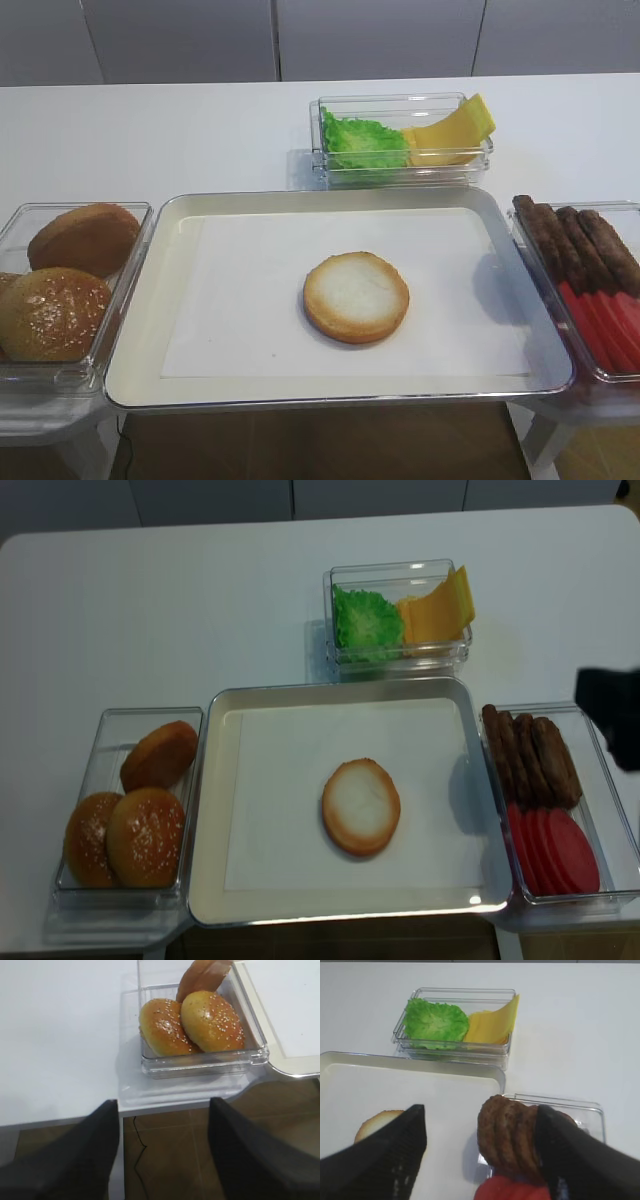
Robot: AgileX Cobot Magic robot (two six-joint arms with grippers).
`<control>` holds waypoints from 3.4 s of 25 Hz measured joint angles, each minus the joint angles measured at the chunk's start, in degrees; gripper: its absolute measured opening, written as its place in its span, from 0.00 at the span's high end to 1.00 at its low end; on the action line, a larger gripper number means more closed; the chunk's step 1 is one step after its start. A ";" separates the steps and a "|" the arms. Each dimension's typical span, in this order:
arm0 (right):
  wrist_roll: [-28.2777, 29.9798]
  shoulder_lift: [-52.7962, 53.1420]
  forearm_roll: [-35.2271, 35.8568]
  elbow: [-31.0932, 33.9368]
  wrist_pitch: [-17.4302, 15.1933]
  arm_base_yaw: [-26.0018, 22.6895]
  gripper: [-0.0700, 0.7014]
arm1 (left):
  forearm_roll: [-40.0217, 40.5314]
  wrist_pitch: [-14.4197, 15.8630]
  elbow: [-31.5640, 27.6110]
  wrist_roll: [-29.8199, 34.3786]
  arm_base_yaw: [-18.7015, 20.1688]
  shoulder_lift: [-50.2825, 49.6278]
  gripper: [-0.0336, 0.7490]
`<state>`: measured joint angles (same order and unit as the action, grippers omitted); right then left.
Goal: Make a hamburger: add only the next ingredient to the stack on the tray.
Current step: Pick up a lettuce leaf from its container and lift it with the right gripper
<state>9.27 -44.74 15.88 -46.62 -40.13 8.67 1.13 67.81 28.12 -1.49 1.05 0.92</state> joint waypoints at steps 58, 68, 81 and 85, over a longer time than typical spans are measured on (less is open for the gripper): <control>21.31 -77.15 31.06 -53.90 -1.09 9.08 0.57 | 0.00 0.00 0.00 0.00 0.00 0.00 0.42; 21.31 -77.63 31.78 -53.90 -0.97 9.08 0.80 | 0.00 0.00 0.00 0.00 0.00 0.00 0.42; 21.53 -76.76 31.56 -53.90 -1.41 9.08 0.86 | 0.00 0.00 0.00 0.00 0.00 0.00 0.42; 21.53 -75.64 31.24 -53.90 -1.54 9.08 0.86 | 0.00 0.00 0.00 0.00 0.00 0.00 0.42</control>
<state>30.80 -120.38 47.12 -100.52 -41.67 17.75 1.13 67.81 28.12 -1.49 1.05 0.92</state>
